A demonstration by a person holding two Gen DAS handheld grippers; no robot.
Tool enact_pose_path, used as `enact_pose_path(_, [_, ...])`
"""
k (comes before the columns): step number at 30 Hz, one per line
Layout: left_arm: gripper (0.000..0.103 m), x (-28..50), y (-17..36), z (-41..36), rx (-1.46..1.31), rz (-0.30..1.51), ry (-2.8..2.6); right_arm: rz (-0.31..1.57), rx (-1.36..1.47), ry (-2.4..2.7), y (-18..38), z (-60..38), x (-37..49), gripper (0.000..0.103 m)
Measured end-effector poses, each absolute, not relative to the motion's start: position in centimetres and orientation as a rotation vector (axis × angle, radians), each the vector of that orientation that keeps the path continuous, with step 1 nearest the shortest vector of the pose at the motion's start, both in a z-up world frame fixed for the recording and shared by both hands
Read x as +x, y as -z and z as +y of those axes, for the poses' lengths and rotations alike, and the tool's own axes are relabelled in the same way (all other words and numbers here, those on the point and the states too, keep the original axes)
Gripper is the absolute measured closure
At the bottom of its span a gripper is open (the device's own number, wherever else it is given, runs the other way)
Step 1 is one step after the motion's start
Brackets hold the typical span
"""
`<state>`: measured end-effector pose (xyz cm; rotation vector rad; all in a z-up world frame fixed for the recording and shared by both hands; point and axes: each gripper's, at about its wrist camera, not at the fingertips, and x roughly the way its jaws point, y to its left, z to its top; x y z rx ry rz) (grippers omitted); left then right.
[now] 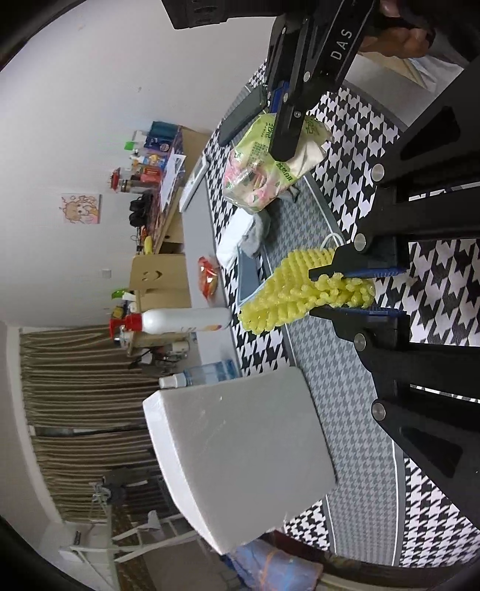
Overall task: Organize soft objects
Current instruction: 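Grasp the yellow foam net with the left gripper while the right gripper holds the snack bag, then carry the snack bag over the white foam box and open the right gripper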
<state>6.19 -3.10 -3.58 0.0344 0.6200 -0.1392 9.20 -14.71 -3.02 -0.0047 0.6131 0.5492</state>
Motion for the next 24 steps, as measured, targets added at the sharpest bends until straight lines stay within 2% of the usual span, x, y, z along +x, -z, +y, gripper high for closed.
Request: enact_pose_path(24, [0.09, 4.4, -0.7, -0.2, 0.065, 0.467, 0.05, 0.515, -0.045, -0.577, -0.4, -12.0, 8.5, 0.086])
